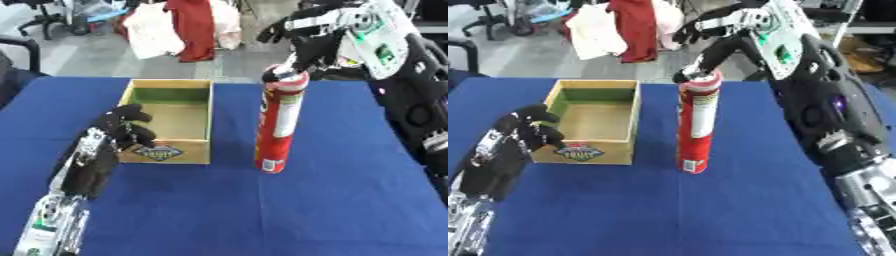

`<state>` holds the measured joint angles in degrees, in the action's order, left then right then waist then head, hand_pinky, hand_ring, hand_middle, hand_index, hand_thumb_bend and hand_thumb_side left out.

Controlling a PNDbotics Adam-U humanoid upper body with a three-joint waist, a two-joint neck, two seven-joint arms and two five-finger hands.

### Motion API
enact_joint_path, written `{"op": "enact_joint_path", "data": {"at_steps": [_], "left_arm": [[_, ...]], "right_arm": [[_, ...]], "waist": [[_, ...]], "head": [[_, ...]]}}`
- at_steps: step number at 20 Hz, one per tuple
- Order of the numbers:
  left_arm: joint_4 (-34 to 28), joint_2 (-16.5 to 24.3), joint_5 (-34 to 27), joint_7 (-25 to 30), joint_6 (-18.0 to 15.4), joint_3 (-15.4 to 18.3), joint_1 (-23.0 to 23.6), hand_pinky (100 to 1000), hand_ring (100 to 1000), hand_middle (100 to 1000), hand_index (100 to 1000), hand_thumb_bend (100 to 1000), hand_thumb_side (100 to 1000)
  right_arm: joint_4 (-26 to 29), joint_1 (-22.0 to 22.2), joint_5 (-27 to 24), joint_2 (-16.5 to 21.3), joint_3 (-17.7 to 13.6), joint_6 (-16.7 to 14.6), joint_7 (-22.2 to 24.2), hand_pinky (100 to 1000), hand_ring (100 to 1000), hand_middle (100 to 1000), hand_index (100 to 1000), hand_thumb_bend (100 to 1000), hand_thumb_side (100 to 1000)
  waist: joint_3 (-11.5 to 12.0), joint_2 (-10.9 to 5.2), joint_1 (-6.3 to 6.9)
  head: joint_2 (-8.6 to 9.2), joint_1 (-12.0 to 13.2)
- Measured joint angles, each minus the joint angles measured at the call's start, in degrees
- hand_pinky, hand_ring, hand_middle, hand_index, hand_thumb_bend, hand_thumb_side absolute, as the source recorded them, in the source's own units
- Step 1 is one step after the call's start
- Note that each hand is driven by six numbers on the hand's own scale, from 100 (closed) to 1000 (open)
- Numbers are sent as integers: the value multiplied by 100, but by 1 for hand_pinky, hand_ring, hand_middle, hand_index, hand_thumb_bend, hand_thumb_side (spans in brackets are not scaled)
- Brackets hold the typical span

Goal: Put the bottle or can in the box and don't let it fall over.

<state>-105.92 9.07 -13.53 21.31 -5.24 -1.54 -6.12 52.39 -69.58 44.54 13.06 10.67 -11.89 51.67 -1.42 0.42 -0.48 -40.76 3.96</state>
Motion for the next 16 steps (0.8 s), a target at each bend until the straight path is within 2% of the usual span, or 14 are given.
{"op": "enact_joint_path", "data": {"at_steps": [11, 16], "left_arm": [[1, 6, 1, -11, 11, 2, 0, 612, 614, 679, 832, 100, 793], [3, 7, 2, -18, 17, 3, 0, 611, 614, 679, 831, 100, 794]], "right_arm": [[-297, 120, -82, 161, 241, -9, 13, 981, 977, 954, 1000, 565, 513], [-304, 164, -168, 251, 307, -23, 16, 933, 952, 946, 1000, 550, 506]], "waist": [[-4, -3, -40], [-4, -4, -62]], "head": [[9, 1], [11, 2]]}}
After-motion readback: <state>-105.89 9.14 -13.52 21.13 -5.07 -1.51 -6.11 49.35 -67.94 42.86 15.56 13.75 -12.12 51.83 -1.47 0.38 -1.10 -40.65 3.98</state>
